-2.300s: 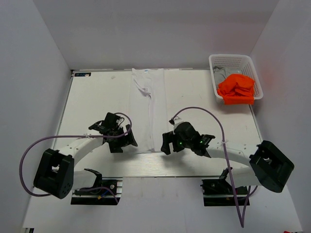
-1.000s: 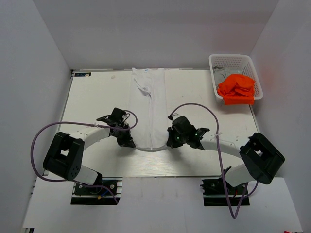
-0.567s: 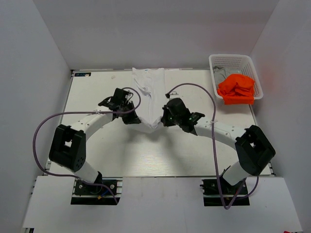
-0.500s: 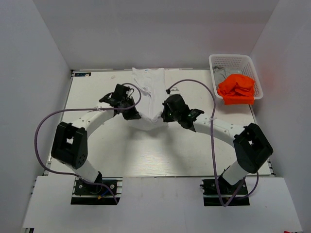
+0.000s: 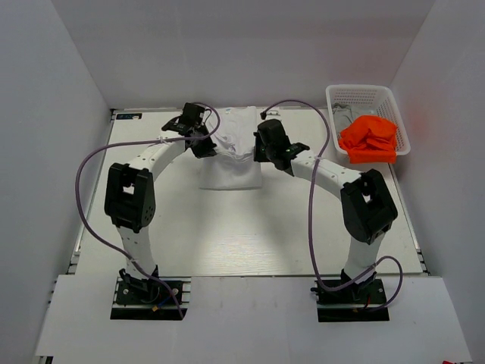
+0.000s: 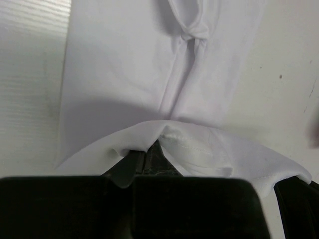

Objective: Fold and stack the t-shirts
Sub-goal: Fold the folded rectangular tshirt in 1/3 of the way

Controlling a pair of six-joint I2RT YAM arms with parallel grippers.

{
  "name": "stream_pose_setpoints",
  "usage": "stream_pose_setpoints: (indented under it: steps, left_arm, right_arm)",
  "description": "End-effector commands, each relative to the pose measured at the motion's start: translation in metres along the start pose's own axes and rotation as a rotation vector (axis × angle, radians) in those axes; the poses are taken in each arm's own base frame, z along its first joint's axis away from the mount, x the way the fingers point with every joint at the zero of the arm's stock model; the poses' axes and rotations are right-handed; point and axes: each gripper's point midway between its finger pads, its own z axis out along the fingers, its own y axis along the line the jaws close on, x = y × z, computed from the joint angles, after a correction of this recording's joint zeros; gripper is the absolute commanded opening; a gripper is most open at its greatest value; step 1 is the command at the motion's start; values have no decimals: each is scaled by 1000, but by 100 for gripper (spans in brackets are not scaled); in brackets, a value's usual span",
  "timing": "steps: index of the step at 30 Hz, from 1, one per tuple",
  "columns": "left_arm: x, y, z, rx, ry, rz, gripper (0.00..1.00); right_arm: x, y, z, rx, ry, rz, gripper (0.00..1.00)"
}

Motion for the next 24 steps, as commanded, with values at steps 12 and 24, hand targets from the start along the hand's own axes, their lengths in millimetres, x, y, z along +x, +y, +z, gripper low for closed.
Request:
stream_pose_setpoints:
  steps: [12,24]
  left_arm:
    - [-54,-3,23,40,-76,7,0]
    - [-83,4,55,79,-90,-38,36]
  right_arm:
    - [-32,0,53,-58,3,-3,0]
    - [-40,-9,93,-98,36,-26,30]
